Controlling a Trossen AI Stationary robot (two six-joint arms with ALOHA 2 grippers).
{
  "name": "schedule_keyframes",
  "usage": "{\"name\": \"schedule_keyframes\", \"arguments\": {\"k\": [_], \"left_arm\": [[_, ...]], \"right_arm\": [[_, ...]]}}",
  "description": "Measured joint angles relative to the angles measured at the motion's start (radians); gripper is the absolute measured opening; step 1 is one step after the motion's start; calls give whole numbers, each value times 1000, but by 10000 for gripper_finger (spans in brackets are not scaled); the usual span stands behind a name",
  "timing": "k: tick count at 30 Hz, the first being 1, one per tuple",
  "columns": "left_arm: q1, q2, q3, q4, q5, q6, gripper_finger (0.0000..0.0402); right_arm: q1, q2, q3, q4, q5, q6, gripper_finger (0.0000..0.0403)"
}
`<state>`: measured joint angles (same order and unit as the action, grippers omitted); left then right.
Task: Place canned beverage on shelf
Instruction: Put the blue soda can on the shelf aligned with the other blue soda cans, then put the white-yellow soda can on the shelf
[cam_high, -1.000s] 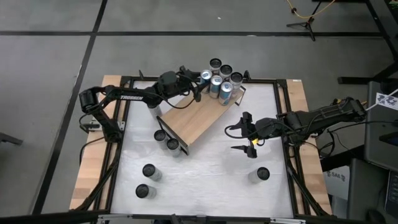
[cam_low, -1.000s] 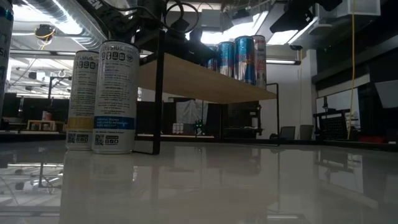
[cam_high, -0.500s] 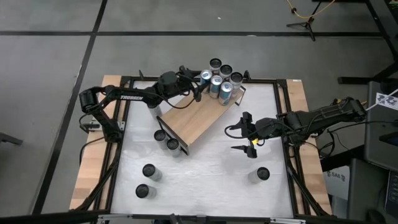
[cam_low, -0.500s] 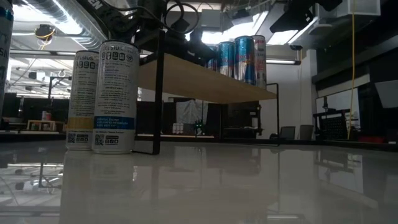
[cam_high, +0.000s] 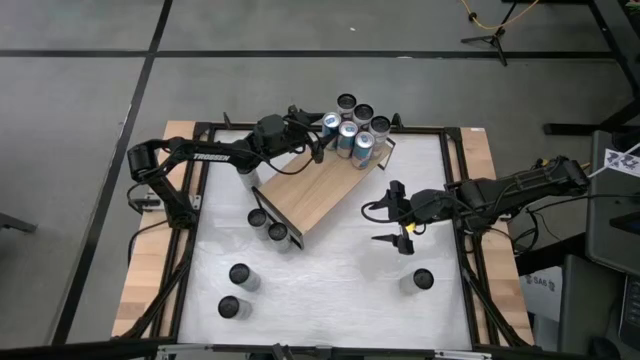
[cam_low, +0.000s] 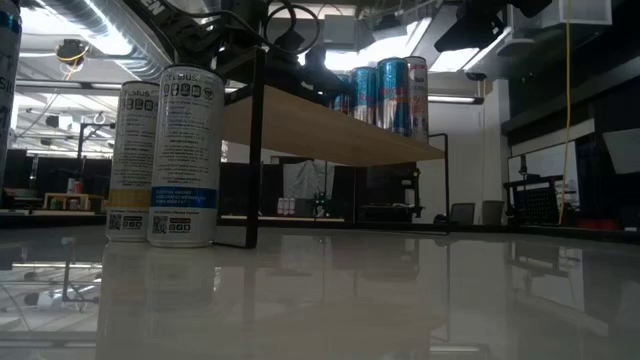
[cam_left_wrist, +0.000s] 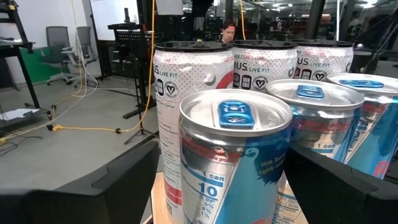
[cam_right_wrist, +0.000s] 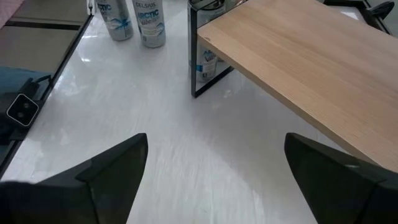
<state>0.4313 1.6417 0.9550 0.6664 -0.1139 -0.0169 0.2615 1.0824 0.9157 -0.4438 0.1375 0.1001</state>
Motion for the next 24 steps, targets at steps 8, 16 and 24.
{"name": "schedule_keyframes", "arguments": {"k": [8, 16, 24], "left_arm": [[0, -29, -1, -17, -1, -4, 335], [-8, -104, -1, -120, 2, -8, 335], [-57, -225, -1, -213, 4, 0, 335]], "right_arm": [[0, 0, 0, 0, 0, 0, 374], [0, 0, 0, -1, 0, 0, 374], [0, 0, 0, -1, 0, 0, 374]]}}
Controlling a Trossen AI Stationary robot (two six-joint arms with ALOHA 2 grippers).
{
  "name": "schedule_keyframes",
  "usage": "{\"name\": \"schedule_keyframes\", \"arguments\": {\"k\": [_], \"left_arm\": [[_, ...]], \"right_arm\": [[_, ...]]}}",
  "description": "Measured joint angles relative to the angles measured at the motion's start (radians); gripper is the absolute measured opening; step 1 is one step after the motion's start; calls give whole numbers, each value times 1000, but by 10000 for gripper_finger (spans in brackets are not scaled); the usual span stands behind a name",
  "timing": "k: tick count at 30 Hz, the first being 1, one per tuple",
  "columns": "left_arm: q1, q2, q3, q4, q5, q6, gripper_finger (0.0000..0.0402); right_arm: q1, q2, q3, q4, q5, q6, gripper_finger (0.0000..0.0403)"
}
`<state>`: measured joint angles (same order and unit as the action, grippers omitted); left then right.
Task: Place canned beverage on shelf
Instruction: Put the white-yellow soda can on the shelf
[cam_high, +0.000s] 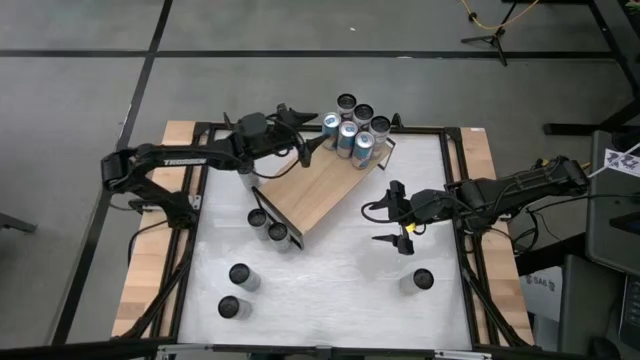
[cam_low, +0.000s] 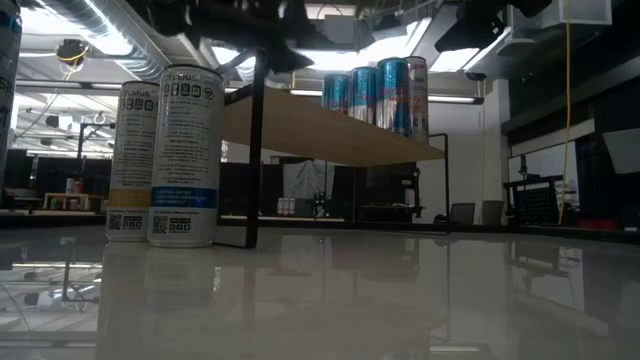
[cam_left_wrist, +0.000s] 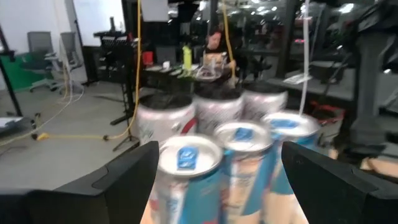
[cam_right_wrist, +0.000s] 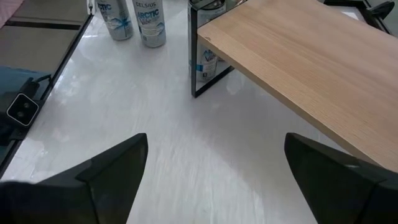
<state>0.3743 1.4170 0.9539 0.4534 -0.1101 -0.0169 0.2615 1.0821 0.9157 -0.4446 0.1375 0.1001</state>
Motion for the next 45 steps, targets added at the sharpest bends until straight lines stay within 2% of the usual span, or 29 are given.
{"name": "schedule_keyframes", "arguments": {"k": [7, 19, 22, 26, 31, 36, 41, 45], "left_arm": [[-63, -147, 0, -93, 0, 1, 335], [-197, -377, 0, -477, -9, -1, 335], [-214, -416, 0, -555, -74, -29, 335], [-217, -454, 0, -670, -216, -96, 335], [-217, -485, 0, -849, -420, -260, 335], [-217, -479, 0, -1081, -590, -544, 335], [-216, -461, 0, -1294, -621, -833, 335], [-216, -443, 0, -1389, -605, -980, 335]], "right_arm": [[0, 0, 0, 0, 0, 0, 374], [0, 0, 0, 0, 0, 0, 374], [0, 0, 0, 0, 0, 0, 374], [0, 0, 0, 0, 0, 0, 374], [0, 0, 0, 0, 0, 0, 374], [0, 0, 0, 0, 0, 0, 374], [0, 0, 0, 1, 0, 0, 374], [0, 0, 0, 2, 0, 0, 374]]}}
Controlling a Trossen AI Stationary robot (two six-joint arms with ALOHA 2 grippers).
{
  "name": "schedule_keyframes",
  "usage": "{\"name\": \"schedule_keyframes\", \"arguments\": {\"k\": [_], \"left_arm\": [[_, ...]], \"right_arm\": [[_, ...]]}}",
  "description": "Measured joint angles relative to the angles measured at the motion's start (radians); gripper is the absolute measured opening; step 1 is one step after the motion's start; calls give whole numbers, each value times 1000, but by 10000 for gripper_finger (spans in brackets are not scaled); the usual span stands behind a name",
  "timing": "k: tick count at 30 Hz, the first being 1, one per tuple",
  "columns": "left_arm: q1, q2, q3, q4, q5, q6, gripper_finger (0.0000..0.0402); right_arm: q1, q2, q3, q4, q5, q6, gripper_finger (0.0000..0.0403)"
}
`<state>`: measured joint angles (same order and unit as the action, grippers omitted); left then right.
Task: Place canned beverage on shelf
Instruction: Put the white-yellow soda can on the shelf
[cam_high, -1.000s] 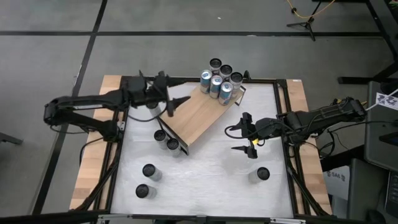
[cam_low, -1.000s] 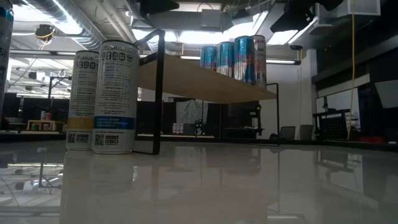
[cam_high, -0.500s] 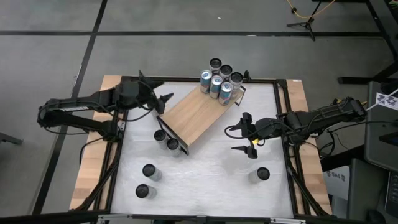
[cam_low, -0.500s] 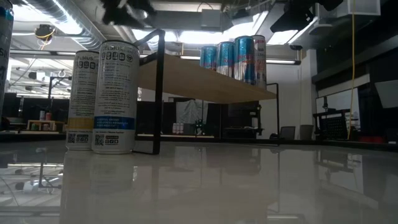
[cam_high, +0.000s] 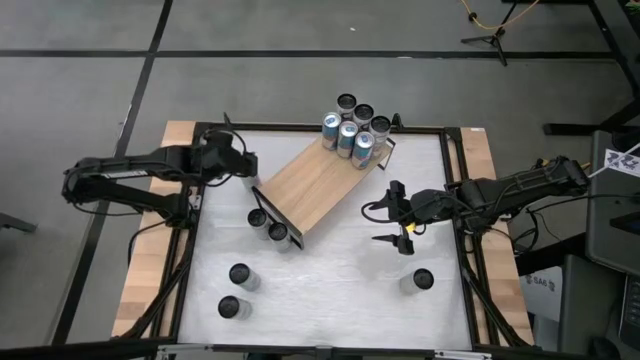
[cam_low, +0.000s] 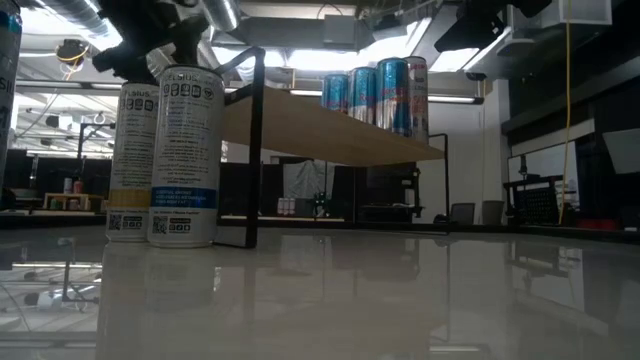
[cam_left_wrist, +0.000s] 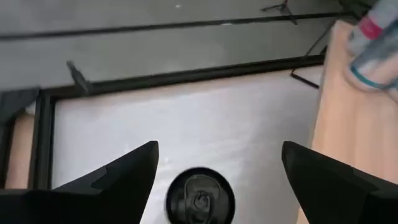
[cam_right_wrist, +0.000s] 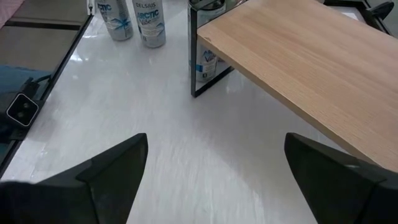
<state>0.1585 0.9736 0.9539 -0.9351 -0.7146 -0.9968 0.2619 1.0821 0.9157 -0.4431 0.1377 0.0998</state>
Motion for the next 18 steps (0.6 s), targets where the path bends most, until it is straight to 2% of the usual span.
{"name": "schedule_keyframes", "arguments": {"k": [18], "left_arm": [[0, 189, 0, -96, 29, -269, 335]], "right_arm": [[0, 0, 0, -2, 0, 0, 374]]}}
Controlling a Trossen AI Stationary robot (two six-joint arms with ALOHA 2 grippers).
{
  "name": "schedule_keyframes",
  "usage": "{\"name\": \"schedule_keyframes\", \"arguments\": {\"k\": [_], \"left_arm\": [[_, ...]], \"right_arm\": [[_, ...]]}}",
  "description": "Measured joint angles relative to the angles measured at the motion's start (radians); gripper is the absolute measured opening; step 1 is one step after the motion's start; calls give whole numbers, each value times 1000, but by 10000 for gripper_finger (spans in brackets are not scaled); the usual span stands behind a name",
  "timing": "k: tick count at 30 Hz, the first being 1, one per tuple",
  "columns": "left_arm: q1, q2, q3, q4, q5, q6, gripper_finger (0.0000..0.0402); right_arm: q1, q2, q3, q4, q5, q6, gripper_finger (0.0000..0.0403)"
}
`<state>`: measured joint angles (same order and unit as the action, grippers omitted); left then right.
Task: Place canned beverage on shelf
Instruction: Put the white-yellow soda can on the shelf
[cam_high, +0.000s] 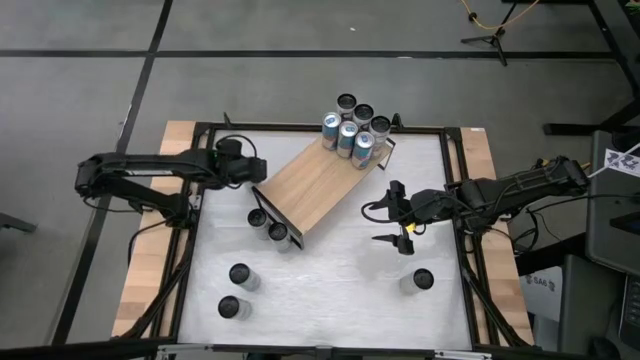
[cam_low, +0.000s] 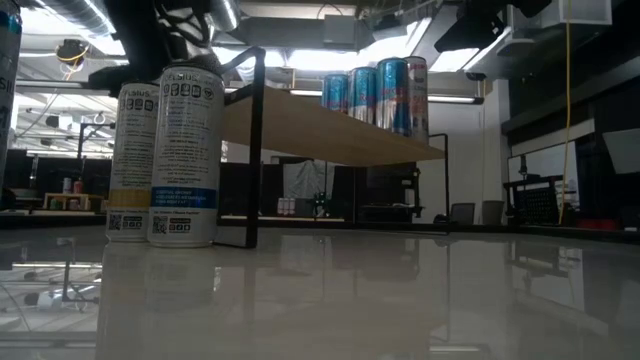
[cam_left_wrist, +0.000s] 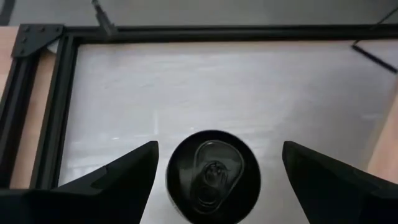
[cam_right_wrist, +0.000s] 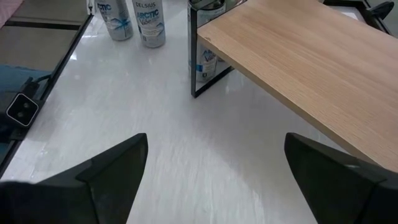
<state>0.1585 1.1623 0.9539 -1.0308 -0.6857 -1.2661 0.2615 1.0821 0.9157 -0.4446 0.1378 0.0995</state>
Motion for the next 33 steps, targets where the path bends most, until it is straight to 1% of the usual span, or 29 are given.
{"name": "schedule_keyframes", "arguments": {"k": [8, 19, 23, 27, 33], "left_arm": [[0, 83, 0, -41, 0, -61, 335], [0, 171, 0, -38, 15, -67, 335], [-1, 176, 0, -38, 26, -67, 333], [0, 176, 0, -39, 25, -67, 317], [0, 176, 0, -42, 20, -67, 272]], "right_arm": [[0, 0, 0, 0, 0, 0, 374], [0, 0, 0, 0, 0, 0, 374], [0, 0, 0, 0, 0, 0, 374], [0, 0, 0, 0, 0, 0, 374], [0, 0, 0, 0, 0, 0, 374]]}}
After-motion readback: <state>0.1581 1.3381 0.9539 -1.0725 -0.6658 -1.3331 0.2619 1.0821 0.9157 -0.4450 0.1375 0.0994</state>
